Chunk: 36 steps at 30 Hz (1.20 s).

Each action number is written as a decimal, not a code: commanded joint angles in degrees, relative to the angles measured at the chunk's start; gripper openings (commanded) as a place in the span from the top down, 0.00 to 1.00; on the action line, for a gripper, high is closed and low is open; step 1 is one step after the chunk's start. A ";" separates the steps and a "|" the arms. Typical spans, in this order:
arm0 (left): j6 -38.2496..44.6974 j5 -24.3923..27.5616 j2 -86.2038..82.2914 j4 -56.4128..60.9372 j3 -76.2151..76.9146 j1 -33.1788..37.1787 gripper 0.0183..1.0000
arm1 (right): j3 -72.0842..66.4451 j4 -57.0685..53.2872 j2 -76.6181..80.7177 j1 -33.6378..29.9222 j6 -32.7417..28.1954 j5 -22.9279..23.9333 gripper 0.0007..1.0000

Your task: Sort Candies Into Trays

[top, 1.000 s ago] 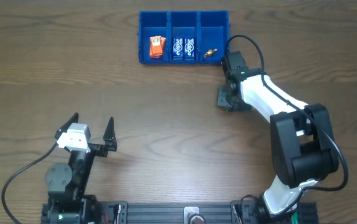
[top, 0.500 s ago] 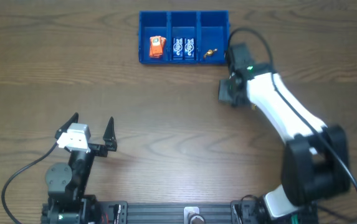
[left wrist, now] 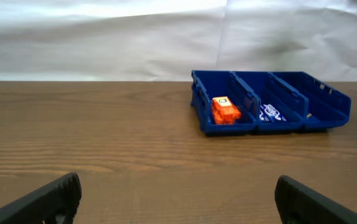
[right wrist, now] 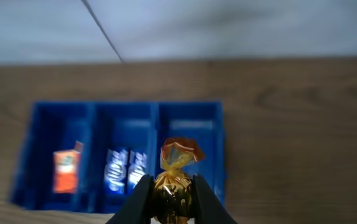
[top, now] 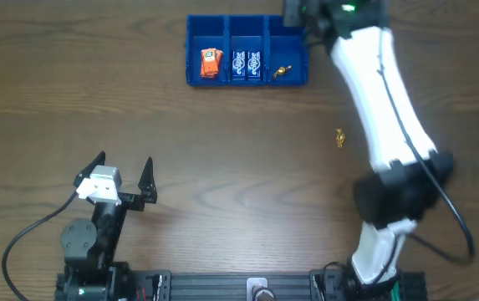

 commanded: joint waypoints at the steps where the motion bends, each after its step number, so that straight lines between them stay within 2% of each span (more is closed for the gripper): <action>1: 0.85 1.01 -0.37 -1.70 -1.20 -0.15 0.00 | 0.22 1.05 9.49 0.42 -1.18 0.74 0.96; 13: 0.83 1.01 -0.37 -1.70 -1.20 -0.15 0.00 | 0.22 2.75 14.08 0.42 -1.18 1.03 0.96; 18: 0.85 1.01 -0.37 -1.70 -1.20 -0.15 0.00 | 0.24 3.15 13.81 0.42 -1.22 1.66 0.87; 20: 0.83 1.01 -0.37 -1.70 -1.20 -0.15 0.00 | 0.24 3.06 13.75 0.42 -1.25 1.68 0.68; 21: 0.83 1.01 -0.37 -1.70 -1.20 -0.15 0.00 | 0.24 2.99 13.75 0.42 -1.25 1.68 0.50; 23: 0.83 1.01 -0.37 -1.70 -1.20 -0.15 0.00 | 0.24 2.73 13.75 0.42 -1.22 1.64 0.04; 24: 0.83 1.01 -0.37 -1.70 -1.20 -0.15 0.00 | 0.24 2.62 13.75 0.42 -1.22 1.64 0.00; 29: 0.85 1.01 -0.37 -1.70 -1.20 -0.15 0.00 | 0.22 -3.02 7.80 0.48 -0.98 1.66 0.00; 31: 0.83 1.01 -0.37 -1.70 -1.20 -0.15 0.00 | 0.17 -7.63 3.08 0.46 -0.98 3.30 0.00; 33: 0.83 1.01 -0.37 -1.70 -1.20 -0.15 0.00 | -1.07 -13.03 -3.89 0.42 -1.05 7.04 0.00; 36: 0.83 1.01 -0.37 -1.70 -1.20 -0.15 0.00 | -8.24 -14.32 -13.46 -1.11 -2.32 7.43 0.00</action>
